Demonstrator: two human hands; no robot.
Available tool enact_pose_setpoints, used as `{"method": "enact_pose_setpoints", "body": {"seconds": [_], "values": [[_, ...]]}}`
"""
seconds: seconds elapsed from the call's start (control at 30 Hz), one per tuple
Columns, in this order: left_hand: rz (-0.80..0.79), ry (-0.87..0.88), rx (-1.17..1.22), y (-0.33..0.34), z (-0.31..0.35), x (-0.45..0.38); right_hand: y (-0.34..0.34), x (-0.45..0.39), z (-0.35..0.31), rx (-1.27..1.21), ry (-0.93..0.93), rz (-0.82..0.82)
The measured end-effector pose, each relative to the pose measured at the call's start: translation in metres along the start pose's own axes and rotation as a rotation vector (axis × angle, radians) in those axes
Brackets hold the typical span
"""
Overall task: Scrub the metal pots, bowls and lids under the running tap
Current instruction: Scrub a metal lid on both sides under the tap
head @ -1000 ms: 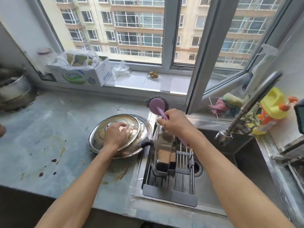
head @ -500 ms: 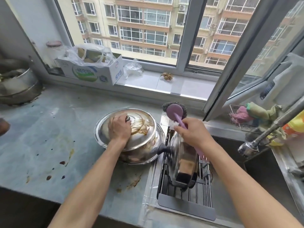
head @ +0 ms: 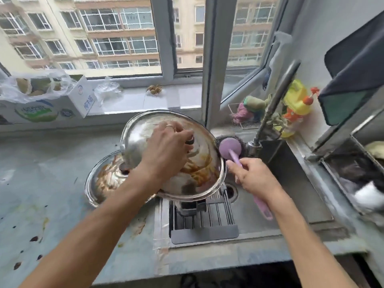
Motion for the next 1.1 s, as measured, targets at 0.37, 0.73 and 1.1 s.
{"method": "enact_pose_setpoints", "body": {"seconds": [0.37,0.73,1.1], "values": [[-0.294,0.127,-0.107,0.121,0.143,0.028,-0.086,0.007,0.153,0.195,0.217,0.065],[-0.357,-0.251,0.241,0.244,0.167,0.052,-0.112,-0.018,0.287,0.048,0.604,0.190],[-0.124,-0.722,0.174,0.251,0.101,0.089,-0.087,-0.046,0.343,-0.253,0.909,0.161]]}}
Point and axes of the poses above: each hand's wrist, its own x-axis away from the middle knuckle, its own y-axis out of the palm, z = x × y, the point moved 9 cm from there along -x, towards the middle knuckle, and after that the axes turned 13 degrees about z, right-handed, at the moved point
